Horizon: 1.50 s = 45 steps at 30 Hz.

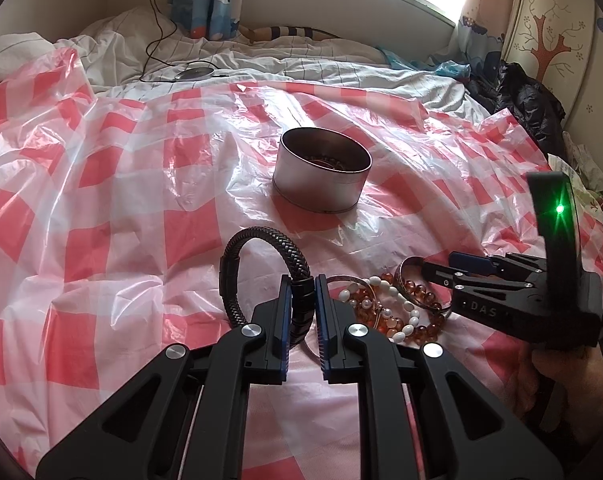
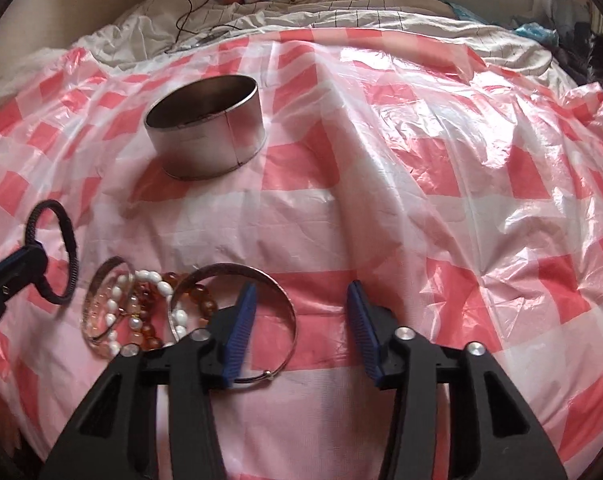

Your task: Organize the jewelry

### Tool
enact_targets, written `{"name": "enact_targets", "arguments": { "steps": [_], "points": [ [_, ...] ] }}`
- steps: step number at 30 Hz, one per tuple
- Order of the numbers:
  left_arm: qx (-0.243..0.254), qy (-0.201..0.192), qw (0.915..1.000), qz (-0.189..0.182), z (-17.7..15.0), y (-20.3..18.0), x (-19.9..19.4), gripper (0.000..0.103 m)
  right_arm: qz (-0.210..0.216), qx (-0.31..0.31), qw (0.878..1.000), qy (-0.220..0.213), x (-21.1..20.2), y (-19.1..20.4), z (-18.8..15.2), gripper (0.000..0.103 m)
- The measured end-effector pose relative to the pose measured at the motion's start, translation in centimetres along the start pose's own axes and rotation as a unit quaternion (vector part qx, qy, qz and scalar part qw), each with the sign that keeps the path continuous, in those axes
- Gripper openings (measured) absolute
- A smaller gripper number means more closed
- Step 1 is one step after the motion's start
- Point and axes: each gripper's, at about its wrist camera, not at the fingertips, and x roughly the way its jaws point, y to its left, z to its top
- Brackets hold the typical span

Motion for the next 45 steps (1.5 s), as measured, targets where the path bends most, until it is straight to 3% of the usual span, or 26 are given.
{"name": "enact_targets", "arguments": {
  "steps": [1,2,4,8,12,15,18,40,45],
  "points": [
    [-0.001,0.000,1.0000,0.000,0.0,0.0,0.0,0.011,-0.009,-0.012,1.000,-0.001,0.0,0.4,-0.1,0.017],
    [-0.002,0.000,1.0000,-0.001,-0.1,0.0,0.1,0.011,-0.012,-0.022,1.000,0.000,0.0,0.8,-0.3,0.008],
    [-0.002,0.000,1.0000,0.000,-0.3,-0.1,0.1,0.011,-0.013,-0.033,0.999,-0.003,-0.2,1.2,-0.6,0.004],
    [0.001,0.001,1.0000,0.001,-0.3,0.1,0.1,0.011,0.070,0.048,0.996,-0.006,-0.9,-1.3,-0.4,0.004],
    [-0.002,0.001,1.0000,-0.001,-0.3,0.2,0.1,0.011,0.147,0.121,0.981,-0.031,-2.1,-3.8,-0.2,0.004],
    [0.000,0.001,1.0000,-0.001,-0.3,0.2,0.1,0.011,0.193,0.138,0.969,-0.066,-3.4,-4.2,0.0,0.004],
    [-0.001,0.000,1.0000,-0.004,-0.3,0.2,0.0,0.011,0.212,0.138,0.964,-0.082,-4.1,-4.0,0.4,0.004],
    [-0.006,-0.029,0.9995,-0.012,0.4,0.3,-1.3,0.010,0.242,0.159,0.953,-0.091,-4.4,-4.4,0.5,0.004],
    [-0.045,-0.028,0.9973,-0.050,0.5,1.7,-1.6,0.010,0.245,0.157,0.952,-0.091,-4.4,-4.4,0.5,0.005]
  ]
}}
